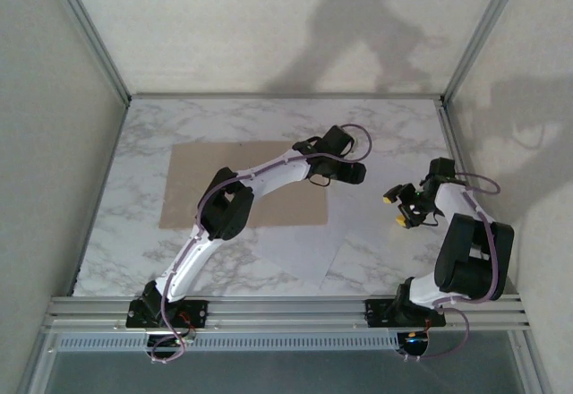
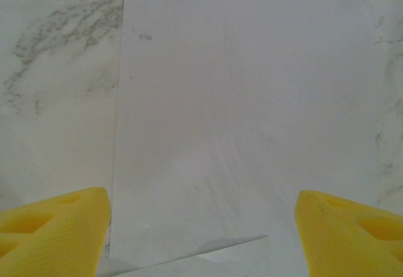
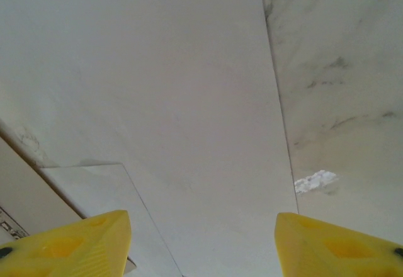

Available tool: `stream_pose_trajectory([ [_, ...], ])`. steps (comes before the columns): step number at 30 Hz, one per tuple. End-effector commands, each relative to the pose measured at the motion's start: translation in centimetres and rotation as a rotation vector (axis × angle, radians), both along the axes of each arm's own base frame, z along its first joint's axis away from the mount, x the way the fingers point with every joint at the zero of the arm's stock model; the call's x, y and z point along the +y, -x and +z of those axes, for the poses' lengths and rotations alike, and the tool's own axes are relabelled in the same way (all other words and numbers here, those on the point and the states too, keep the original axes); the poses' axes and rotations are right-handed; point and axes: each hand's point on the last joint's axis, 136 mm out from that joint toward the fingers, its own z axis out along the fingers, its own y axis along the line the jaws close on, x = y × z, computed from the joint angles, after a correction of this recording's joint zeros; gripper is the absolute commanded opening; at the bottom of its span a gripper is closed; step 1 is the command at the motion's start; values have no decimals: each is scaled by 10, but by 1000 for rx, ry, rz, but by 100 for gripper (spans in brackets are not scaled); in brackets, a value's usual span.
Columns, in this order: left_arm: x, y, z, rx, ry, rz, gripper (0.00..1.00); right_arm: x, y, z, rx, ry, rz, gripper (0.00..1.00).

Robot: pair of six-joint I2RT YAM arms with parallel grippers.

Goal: Put the files into the folder

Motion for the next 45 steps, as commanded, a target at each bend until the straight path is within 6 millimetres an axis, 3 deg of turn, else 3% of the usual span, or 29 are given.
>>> stream_pose_trajectory([
  [1,-2,0,-6,7,-23,-2,77,-8,-10,0,-7,25,6,62],
  [30,-9,20,-59,110,-83,-14,79,-14,-18,-32,78,31,2,60],
  [45,-19,28,-56,145,-46,-12,86,-13,-25,-37,75,15,0,60],
])
